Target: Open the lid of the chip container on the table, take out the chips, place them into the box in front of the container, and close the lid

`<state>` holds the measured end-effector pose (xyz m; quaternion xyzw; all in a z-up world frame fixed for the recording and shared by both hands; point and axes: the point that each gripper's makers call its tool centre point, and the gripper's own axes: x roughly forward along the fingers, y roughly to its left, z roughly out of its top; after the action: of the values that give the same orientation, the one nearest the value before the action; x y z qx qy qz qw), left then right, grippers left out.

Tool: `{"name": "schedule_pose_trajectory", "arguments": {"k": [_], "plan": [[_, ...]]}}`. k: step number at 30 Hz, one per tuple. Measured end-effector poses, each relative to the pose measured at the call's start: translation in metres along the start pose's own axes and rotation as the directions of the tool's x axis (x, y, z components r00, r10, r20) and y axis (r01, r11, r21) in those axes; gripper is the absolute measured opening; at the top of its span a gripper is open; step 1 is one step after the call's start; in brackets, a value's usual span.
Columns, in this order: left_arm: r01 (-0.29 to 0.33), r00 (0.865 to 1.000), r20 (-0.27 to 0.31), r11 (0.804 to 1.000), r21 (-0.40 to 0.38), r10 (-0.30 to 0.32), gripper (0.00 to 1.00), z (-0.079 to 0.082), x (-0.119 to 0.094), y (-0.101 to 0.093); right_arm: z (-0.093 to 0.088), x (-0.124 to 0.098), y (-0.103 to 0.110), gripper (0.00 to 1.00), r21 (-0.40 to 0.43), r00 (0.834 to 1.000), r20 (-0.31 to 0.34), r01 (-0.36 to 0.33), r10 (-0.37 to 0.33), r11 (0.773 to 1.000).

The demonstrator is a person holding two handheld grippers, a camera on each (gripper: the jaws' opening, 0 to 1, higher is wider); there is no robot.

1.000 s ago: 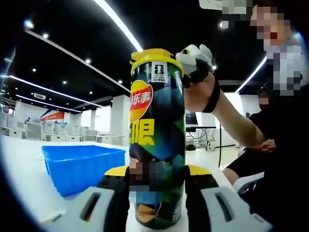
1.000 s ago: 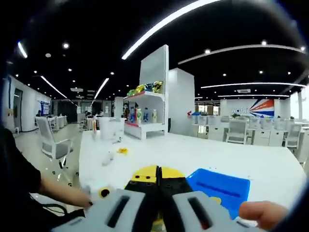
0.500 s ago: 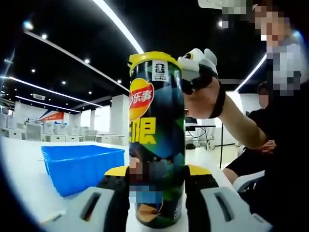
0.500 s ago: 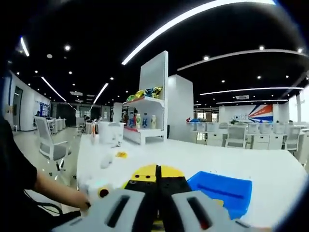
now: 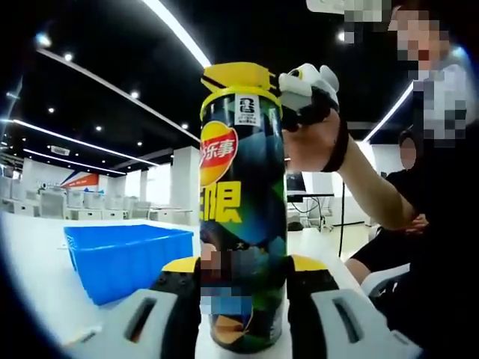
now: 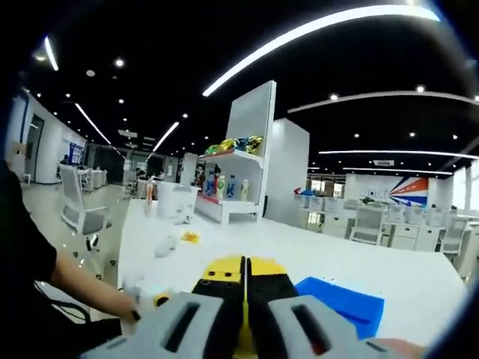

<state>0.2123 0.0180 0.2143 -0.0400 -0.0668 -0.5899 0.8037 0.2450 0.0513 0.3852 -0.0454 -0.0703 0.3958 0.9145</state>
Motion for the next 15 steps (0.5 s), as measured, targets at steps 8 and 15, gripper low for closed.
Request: {"name": "schedule_pose_trajectory", "arguments": {"k": [8,15], "plan": [[0.000,1.000,0.000,1.000,-0.001,0.000,0.45,0.000,0.000,0.000,0.030,-0.030,-0.025,0.22,0.035,0.996,0.084,0.003,-0.006,0.999],[-0.001,1.000,0.000,1.000,-0.002,0.001,0.45,0.000,0.000,0.000,0.032,-0.051,-0.031,0.69,0.041,0.981,0.178,-0.079,0.070,0.996]]}}
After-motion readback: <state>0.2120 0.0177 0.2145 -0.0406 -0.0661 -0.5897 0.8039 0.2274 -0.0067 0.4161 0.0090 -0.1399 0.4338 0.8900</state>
